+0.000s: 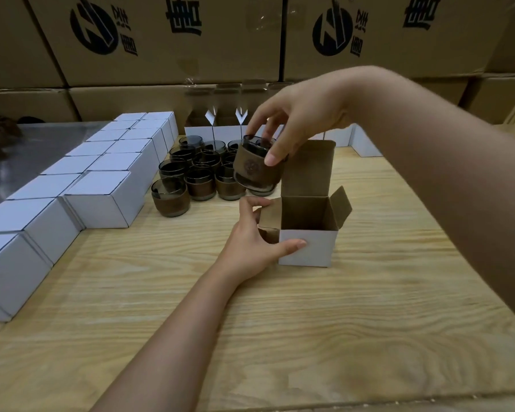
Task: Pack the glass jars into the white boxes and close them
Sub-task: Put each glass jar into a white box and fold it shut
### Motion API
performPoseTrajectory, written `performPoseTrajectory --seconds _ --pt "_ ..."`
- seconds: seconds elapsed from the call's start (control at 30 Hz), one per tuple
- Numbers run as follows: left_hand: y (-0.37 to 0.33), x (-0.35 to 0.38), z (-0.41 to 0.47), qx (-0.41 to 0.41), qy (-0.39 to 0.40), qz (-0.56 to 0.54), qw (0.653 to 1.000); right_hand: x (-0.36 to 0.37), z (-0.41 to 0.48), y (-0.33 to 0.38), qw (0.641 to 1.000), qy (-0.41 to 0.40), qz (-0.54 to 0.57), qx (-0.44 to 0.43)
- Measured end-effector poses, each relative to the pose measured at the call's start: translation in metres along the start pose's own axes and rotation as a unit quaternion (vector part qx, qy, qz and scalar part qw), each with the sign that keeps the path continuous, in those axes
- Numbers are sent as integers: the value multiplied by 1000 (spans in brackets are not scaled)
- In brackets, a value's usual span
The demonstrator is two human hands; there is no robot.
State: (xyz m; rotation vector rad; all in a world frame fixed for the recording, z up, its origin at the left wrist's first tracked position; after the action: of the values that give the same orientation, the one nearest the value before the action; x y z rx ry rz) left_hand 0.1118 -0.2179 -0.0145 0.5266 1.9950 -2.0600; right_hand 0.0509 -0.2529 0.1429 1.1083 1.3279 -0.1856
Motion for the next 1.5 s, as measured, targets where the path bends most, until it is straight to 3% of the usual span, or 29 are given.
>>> performPoseTrajectory --seconds 0.17,0.4,0.6,0.8,0.93,1.07,1.27,1.33,1.37,1.4,1.47,1.5 --pt "1 -6 1 6 -23 -14 1000 0 -22 17 997 8 -50 -59" --pt "1 -3 1 9 -12 -14 1000 26 -33 -12 970 54 -235 -19" --pt "0 -3 2 9 -13 -12 1000 27 -35 -30 969 57 -242 -2" --pt "3 -5 3 18 -21 -8 1000 57 -19 -41 950 118 -290 4" --pt "7 -8 7 14 -32 -13 999 59 -10 -38 944 85 -317 -18" --pt "7 -8 8 23 -38 -9 999 72 -5 -48 932 106 -346 -9" --pt "7 -7 7 17 -36 -9 999 67 -12 -50 942 105 -317 0" --pt "6 -8 6 24 -43 -9 999 44 -21 -41 974 0 -225 -31" --pt "6 -8 6 30 -46 -11 998 25 -30 -36 982 -105 -144 -64" --pt "5 -9 6 35 -48 -11 998 4 -45 -35 966 -230 -61 -103" --pt "3 -8 5 37 -46 -4 998 -20 -86 -57 874 -459 88 -131" --pt "3 -7 5 39 -45 -1 998 -16 -101 -78 827 -527 158 -114"
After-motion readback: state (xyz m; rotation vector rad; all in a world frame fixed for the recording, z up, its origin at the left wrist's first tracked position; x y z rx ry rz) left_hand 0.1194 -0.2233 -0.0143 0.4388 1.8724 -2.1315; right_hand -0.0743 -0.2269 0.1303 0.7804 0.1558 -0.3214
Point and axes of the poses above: each hand's wrist, its own z-axis towards the middle knuckle, its own x-axis out of the palm, y = z × x, the point moved 10 cm from there along z, towards the middle knuckle, and after that the axes turned 11 degrees about -x, right-handed, at the moved point
